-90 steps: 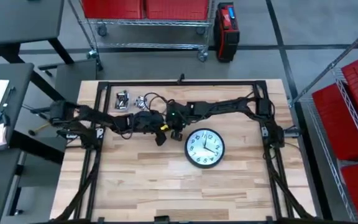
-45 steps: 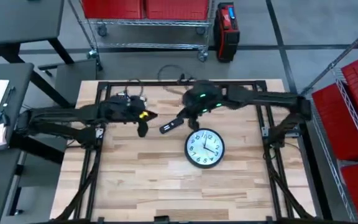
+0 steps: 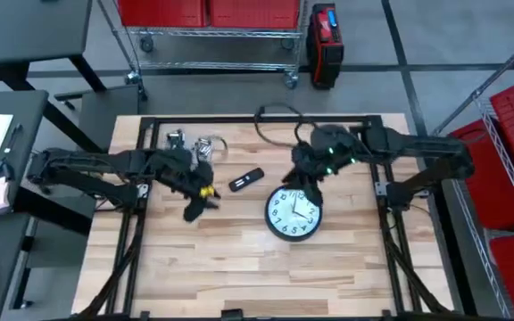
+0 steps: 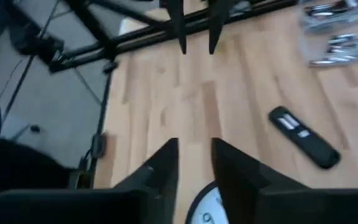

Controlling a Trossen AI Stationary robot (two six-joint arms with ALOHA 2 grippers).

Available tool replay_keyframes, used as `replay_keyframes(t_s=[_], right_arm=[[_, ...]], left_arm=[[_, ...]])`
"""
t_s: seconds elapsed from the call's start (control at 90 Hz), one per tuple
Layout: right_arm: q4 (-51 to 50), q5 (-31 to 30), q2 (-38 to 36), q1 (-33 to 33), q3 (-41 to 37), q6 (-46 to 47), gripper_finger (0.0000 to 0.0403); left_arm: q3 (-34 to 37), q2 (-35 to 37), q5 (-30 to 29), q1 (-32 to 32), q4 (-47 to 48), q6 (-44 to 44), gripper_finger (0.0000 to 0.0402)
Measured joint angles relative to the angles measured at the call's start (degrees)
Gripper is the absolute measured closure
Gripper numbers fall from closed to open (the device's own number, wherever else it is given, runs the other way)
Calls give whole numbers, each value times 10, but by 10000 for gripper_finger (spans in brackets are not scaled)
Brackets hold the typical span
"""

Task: Insert battery
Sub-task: Close the remote's battery cover

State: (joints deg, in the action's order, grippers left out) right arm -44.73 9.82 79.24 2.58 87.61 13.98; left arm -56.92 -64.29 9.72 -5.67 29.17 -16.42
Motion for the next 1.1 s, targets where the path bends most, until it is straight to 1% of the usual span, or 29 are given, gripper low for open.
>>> replay_keyframes(t_s=[0.078,0.178,0.3,0.389,0.5,0.622,0.767,0.833,0.9,0.978,1.1], right_arm=[[-21,-10,-9,31,0,5,249],[-61,-10,-22,69,0,31,220],[-116,-13,-38,127,0,62,204],[-134,-49,-50,182,0,71,203],[-143,-120,-61,253,0,78,208],[-142,-193,-62,320,0,100,216],[-146,-251,-57,388,-6,129,221],[-143,-282,-57,414,-19,144,223],[-143,-316,-57,439,-34,165,224],[-142,-344,-57,456,-57,194,225],[-123,-376,-56,473,-90,243,225]], left_arm=[[-49,-44,-36,-63,43,5,235],[-103,-98,-82,-130,59,-20,237],[-145,-163,-97,-187,63,-91,237],[-166,-206,-95,-223,63,-150,238],[-190,-263,-74,-260,61,-189,238],[-228,-321,-70,-294,49,-248,238],[-284,-378,-70,-329,34,-312,238],[-309,-404,-72,-344,28,-343,238],[-330,-429,-78,-359,21,-357,238],[-354,-459,-86,-374,23,-358,238],[-375,-500,-119,-384,25,-351,238]])
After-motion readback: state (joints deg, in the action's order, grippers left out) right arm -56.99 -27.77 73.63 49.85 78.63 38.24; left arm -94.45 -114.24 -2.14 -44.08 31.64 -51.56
